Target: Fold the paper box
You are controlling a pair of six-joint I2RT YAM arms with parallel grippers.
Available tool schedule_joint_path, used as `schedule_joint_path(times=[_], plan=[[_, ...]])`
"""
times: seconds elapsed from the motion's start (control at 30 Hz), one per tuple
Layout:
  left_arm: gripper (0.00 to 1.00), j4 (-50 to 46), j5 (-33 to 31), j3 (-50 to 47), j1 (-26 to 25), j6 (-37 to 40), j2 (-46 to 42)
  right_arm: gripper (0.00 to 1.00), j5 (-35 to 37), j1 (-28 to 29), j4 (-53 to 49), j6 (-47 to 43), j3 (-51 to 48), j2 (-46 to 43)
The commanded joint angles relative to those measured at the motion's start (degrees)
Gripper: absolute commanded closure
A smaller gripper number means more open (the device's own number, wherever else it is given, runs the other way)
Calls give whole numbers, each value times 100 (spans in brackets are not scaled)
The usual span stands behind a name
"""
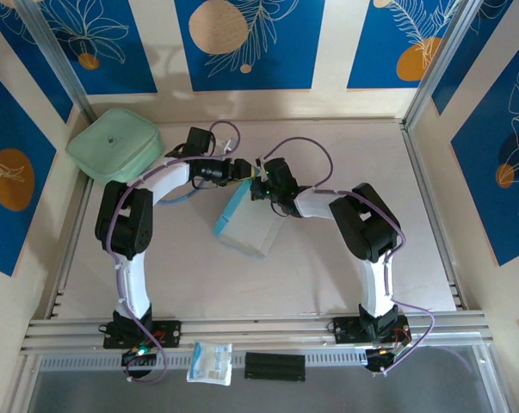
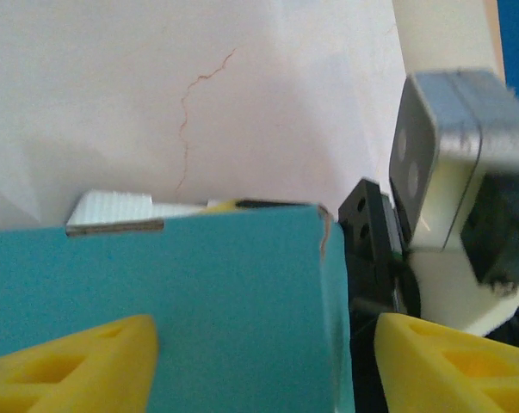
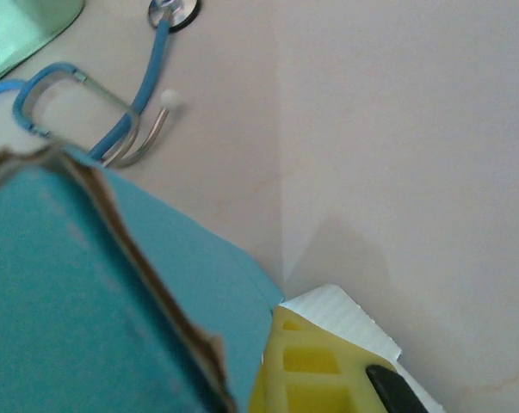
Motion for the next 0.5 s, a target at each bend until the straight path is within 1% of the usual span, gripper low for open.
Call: schedule_joint_path(times=[0.0, 0.17, 0.27, 0.4, 0.47], plan=[[27, -156, -166, -113, 75, 49, -550, 100, -179, 105, -18, -221, -323, -524], [21, 8, -349, -350, 200, -85, -1224, 100, -66, 1, -67, -374, -710, -1030], [19, 113, -477, -517, 261, -187, -1643, 100, 144, -72, -409, -595, -798, -1357], [19, -3, -864, -815, 331, -75, -2263, 100, 690, -220, -1625, -1183, -555, -1994], [19, -244, -1248, -979, 354, 111, -2601, 100, 946, -253, -2533, -1849, -195, -2395]])
